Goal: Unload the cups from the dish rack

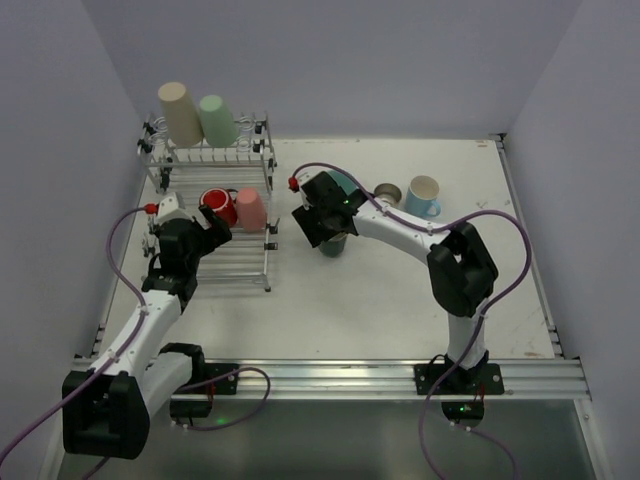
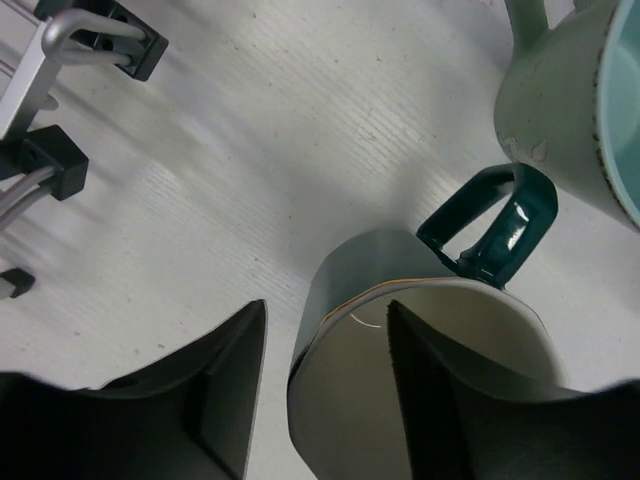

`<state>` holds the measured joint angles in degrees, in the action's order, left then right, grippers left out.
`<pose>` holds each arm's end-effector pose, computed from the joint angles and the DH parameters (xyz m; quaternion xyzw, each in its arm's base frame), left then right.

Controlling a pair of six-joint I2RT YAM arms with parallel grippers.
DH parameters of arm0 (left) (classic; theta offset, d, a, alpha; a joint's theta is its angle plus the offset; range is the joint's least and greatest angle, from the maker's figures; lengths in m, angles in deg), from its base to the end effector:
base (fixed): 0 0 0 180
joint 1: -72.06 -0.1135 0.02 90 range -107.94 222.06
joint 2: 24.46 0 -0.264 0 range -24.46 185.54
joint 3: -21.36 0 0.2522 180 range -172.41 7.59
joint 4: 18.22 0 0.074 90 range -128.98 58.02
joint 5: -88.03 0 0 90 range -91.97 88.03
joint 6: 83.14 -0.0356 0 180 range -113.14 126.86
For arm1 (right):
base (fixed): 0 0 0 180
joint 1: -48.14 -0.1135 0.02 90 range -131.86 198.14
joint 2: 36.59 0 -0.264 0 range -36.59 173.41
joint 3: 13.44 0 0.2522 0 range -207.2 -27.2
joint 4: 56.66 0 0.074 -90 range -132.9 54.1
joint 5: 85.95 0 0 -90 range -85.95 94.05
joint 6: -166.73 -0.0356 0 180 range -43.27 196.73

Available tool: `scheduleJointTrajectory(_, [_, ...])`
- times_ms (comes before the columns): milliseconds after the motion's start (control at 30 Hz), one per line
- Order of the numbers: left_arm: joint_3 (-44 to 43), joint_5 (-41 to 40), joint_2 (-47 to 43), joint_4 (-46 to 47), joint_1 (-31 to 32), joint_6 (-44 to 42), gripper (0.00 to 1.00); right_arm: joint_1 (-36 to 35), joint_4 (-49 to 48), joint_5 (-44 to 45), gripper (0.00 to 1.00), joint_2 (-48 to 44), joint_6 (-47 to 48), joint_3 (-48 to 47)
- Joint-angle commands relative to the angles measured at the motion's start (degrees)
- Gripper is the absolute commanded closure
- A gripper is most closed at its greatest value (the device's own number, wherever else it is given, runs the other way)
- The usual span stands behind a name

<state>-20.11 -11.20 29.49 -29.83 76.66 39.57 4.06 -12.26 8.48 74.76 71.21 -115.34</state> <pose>0.2103 -0.0112 0.2279 -0.2456 0.8007 -0.1095 0.5353 0.3104 0.2968 0.2296 -0.3023 0.9006 0.0967 0.2968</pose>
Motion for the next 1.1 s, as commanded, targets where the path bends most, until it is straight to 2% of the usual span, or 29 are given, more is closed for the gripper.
scheduleJointTrajectory(0, [-3.76,0.00,0.10,5.14,0.84,-2.21,0.02,0.30,-1.45,0.41,0.36,-5.00,0.60,-0.02])
scheduleJointTrajectory(100, [-3.06,1.49,-3.14,6.46,5.40,-3.26,0.03,0.30,-3.47,-0.11,0.24,-8.24,-0.37,1.91])
scheduleJointTrajectory(267, [-6.39,4.92,-2.37,5.49,7.96,-5.46,0.02,0.39,-5.49,-1.79,0.12,-13.96,-2.12,4.72])
scheduleJointTrajectory(500, [-14.04,1.94,4.83,4.79,9.99,-10.82,0.00,0.83,-8.92,-3.46,0.12,-24.68,-6.25,11.92])
scheduleJointTrajectory(633, [-18.60,5.45,10.98,5.40,9.99,-13.89,0.00,1.01,-16.63,-4.07,0.12,-32.67,-8.98,18.95])
scheduleJointTrajectory(767, [-18.79,6.24,15.03,8.21,10.43,-14.43,0.00,0.92,-22.10,-5.92,0.14,-40.49,-10.21,25.11])
scheduleJointTrajectory(1067, [-21.25,5.98,21.18,11.20,10.52,-17.59,0.01,1.18,-27.82,-7.67,0.18,-46.05,-11.44,32.50])
